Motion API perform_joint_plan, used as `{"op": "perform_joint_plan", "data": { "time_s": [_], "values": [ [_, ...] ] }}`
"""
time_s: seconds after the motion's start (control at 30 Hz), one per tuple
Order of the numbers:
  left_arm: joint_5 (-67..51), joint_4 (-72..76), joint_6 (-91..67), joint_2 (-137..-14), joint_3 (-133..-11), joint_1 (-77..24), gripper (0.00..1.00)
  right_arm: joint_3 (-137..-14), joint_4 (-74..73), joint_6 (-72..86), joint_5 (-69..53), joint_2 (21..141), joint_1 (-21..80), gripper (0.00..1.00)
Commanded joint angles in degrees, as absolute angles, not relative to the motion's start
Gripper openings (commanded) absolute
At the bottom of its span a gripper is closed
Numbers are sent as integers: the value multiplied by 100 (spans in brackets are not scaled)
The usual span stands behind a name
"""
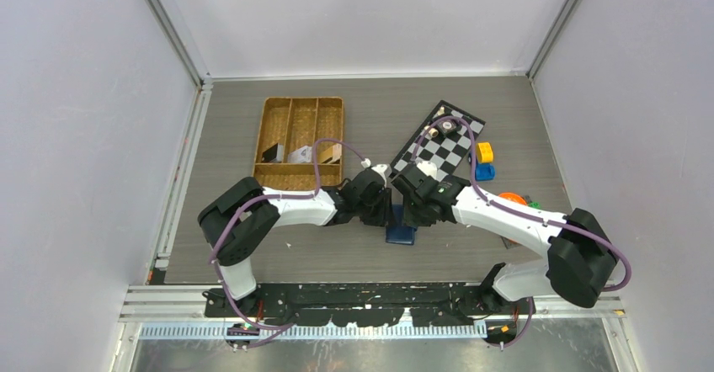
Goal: Put the credit cards into the card holder
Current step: Close the card holder at the center of the board.
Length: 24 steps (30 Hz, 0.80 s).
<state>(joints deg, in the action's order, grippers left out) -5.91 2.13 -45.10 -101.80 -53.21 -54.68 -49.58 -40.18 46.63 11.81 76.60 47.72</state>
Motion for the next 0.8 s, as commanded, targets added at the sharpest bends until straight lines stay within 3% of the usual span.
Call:
{"op": "perform_joint_plan", "data": {
  "time_s": [0.0,0.47,0.77],
  "values": [
    [-461,-220,-4445,-10413,-5211,-5520,16,-4939,-3771,4729,1510,7697,4760,29],
    [-472,-218,-4457,-10396,-5194,-5520,16,-4825,-3529,4692,1717,7953,4637,21],
    [-491,-217,-4462,-10415,-5194,-5519,16,-4795,-3493,4667,1708,7990,4614,6]
  ]
}}
